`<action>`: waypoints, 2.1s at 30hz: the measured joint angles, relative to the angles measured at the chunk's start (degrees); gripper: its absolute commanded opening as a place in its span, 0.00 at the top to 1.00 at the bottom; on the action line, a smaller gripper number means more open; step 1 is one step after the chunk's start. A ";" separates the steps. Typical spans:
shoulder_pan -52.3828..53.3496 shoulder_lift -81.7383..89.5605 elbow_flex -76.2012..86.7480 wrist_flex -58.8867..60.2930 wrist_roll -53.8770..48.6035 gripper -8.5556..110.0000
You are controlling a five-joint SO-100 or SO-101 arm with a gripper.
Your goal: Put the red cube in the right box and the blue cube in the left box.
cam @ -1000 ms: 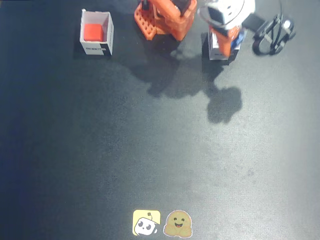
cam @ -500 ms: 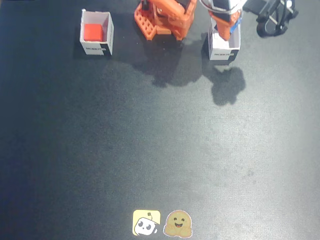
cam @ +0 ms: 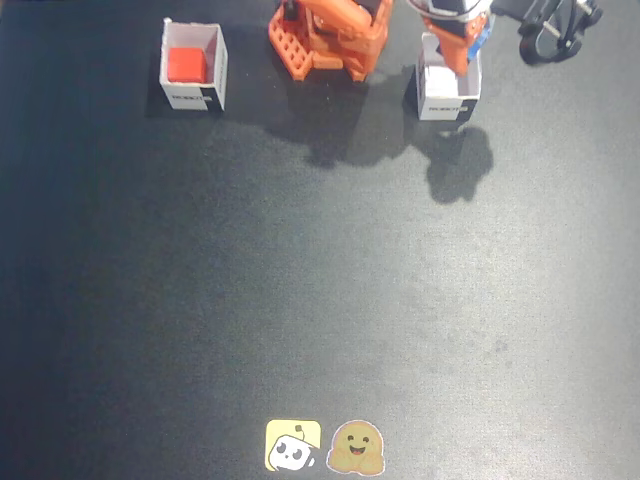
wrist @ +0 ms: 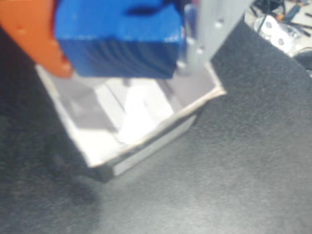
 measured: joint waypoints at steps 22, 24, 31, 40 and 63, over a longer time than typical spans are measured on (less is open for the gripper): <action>2.11 4.39 0.35 1.05 -0.09 0.93; 2.72 4.48 0.35 1.05 0.18 0.93; 3.52 4.57 0.35 0.09 1.14 0.91; 6.15 0.26 -7.82 1.05 -3.08 0.93; 35.95 -12.39 -5.10 -9.67 -15.47 0.93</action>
